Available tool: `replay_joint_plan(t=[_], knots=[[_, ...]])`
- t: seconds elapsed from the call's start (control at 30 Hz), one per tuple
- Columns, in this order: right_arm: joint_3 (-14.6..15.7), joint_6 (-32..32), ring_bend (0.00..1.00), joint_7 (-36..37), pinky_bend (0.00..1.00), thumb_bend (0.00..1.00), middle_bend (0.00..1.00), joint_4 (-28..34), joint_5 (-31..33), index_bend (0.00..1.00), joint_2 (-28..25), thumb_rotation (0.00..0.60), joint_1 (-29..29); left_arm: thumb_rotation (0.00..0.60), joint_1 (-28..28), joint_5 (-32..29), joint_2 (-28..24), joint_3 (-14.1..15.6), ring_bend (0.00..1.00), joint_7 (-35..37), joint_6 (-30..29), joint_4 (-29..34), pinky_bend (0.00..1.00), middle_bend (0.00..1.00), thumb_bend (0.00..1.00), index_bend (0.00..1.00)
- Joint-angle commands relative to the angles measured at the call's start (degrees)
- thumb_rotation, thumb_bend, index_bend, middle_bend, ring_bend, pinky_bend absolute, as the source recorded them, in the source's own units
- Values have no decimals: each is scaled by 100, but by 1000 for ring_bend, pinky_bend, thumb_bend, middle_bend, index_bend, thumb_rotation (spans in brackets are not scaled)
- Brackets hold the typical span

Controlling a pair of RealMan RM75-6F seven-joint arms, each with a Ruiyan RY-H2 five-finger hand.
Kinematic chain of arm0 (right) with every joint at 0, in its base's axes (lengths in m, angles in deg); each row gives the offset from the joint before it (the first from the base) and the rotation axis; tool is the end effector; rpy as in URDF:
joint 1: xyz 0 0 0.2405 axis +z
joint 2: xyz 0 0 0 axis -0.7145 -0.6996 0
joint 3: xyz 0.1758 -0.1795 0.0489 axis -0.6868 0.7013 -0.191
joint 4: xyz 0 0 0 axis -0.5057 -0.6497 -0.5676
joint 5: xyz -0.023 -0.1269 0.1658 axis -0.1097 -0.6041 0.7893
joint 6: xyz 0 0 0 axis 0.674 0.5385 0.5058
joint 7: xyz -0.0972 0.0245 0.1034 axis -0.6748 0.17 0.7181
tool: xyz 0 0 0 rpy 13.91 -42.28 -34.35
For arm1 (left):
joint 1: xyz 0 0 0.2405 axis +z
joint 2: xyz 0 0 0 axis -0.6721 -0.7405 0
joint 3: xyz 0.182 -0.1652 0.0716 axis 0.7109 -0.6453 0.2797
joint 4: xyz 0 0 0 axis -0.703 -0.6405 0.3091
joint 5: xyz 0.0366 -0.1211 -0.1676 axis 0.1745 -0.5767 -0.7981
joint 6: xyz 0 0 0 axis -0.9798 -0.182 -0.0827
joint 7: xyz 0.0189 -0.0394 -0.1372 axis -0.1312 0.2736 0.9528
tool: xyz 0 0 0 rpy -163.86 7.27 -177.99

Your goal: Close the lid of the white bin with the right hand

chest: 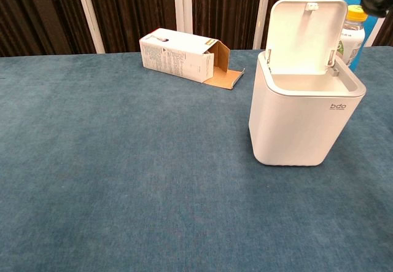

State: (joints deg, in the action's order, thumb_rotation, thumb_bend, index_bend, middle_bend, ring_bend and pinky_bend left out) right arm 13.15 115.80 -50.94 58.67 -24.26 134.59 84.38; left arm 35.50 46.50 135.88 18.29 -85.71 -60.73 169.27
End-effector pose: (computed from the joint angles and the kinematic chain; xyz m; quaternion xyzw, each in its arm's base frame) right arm -0.1289 -0.3341 0.1514 0.6041 -0.5094 0.4031 0.4616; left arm -0.3080 0.1808 0.1503 -0.6336 -0.3940 -0.3407 0.5720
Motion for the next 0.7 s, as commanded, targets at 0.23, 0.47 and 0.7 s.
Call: replay_joint_plan(t=[0.23,0.47,0.7], knots=[[230,151,818,-186,745,754,756,38,239,234,139,600,213,600,3,6,-30,15,0,26,4,16,0,0,0,0],[341,280,818,-128,745,754,755,412,26,235,-37,600,132,600,26,51,-27,32,0,7,-49,28,0,0,0,0],[517,328,818,-13,745,755,756,960,-357,235,-314,600,-46,600,37,79,-15,36,0,-22,-87,19,0,0,0,0]])
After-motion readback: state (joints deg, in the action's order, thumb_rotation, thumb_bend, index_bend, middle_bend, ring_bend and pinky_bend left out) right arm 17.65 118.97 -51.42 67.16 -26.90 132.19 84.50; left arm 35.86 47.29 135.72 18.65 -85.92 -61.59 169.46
